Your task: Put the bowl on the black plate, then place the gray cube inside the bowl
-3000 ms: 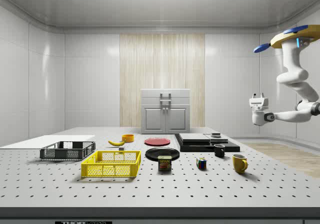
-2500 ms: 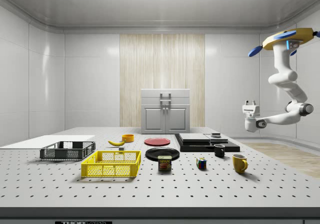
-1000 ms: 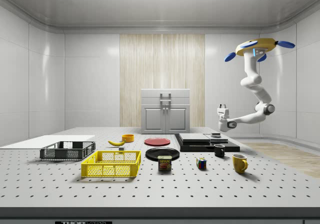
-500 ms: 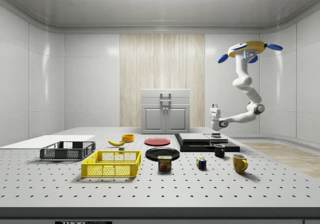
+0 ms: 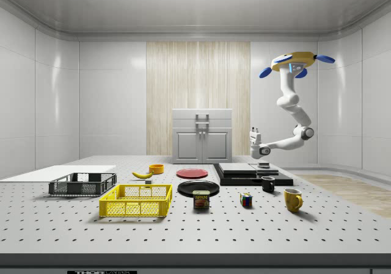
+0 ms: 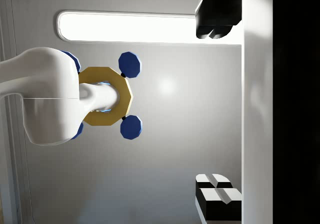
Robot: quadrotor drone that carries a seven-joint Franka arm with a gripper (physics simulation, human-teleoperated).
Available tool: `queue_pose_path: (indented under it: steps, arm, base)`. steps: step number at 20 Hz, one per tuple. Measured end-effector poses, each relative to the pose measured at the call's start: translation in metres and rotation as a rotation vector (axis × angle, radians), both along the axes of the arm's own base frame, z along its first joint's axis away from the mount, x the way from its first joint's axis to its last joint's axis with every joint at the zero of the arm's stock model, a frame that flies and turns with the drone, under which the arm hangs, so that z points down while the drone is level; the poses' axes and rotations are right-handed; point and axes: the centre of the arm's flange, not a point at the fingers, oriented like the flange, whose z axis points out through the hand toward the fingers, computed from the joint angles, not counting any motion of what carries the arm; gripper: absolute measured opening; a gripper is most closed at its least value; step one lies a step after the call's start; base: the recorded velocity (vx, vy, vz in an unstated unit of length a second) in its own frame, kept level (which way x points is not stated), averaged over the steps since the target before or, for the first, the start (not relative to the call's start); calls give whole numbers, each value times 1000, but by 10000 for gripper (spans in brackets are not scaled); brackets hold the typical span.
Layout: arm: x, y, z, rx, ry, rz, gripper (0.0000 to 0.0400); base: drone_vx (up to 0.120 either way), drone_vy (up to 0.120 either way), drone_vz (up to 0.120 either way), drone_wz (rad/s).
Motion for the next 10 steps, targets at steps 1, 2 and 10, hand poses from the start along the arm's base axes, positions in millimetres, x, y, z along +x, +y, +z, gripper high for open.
queue_pose_path:
  steps: [1,2,10]
  arm:
    - [0,2,0,-17,-1,0,400]
    - [0,4,0,-37,-1,-1,400]
    - [0,38,-12,-401,-7,-11,400]
  base:
    - [120,0,0,0]
    - [120,0,0,0]
    - [120,0,0,0]
